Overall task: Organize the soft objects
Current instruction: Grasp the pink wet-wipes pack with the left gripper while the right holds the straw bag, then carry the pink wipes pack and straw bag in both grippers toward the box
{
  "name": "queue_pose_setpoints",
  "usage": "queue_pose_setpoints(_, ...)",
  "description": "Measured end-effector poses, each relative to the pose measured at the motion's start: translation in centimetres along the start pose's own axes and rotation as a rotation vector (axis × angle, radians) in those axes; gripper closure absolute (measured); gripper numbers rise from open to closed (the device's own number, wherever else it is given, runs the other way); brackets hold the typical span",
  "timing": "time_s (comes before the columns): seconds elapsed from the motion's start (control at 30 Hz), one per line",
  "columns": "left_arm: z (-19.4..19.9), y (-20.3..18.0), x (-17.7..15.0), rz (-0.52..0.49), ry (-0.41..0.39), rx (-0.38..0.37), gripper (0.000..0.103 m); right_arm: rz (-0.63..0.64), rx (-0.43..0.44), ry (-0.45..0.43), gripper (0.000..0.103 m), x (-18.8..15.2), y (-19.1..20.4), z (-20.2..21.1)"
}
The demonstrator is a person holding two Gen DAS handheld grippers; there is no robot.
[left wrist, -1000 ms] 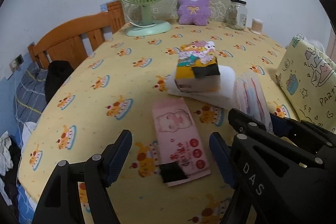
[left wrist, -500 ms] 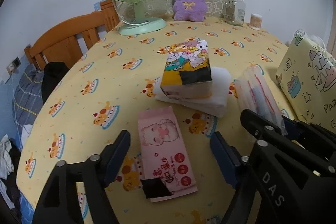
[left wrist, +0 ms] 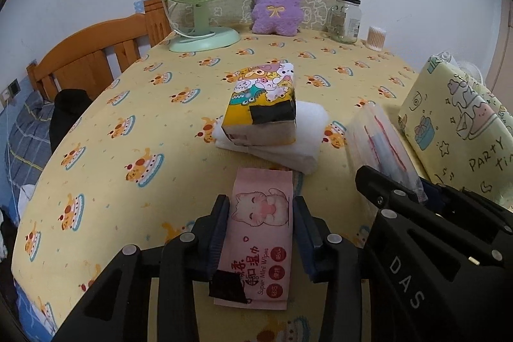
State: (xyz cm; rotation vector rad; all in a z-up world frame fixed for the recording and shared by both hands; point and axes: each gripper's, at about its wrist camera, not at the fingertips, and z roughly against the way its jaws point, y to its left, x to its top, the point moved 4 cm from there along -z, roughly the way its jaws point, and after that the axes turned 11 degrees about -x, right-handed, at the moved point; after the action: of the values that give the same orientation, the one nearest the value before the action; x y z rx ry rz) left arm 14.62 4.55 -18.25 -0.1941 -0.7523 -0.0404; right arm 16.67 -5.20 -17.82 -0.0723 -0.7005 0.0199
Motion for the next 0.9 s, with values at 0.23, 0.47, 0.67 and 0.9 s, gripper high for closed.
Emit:
queue_pose_setpoints(0.23, 1.7, -0.1, -0.4, 0.000, -0.033, 0.005, 0.063, 0.006, 0.001, -0.023, 0.078, -0.4, 0.1, 1.6)
queue_pose_setpoints(0.47, 3.0, -0.2, -0.3, -0.002, -0.060, 0.002, 0.063, 0.015, 0.000, -0.051, 0.080, -0.3, 0.2, 3.2)
queue_pose_setpoints(0.67, 4.4, -0.3, 0.0, -0.004, -0.085, 0.002, 0.063, 0.014, 0.002, -0.081, 0.082, 0.1, 0.3, 4.7)
queue_pose_setpoints(0.9, 5.8, -0.9, 0.5, -0.010, -0.111, -0.005, 0.063, 0.000, 0.006, -0.111, 0.083, 0.7, -0.1, 6.3)
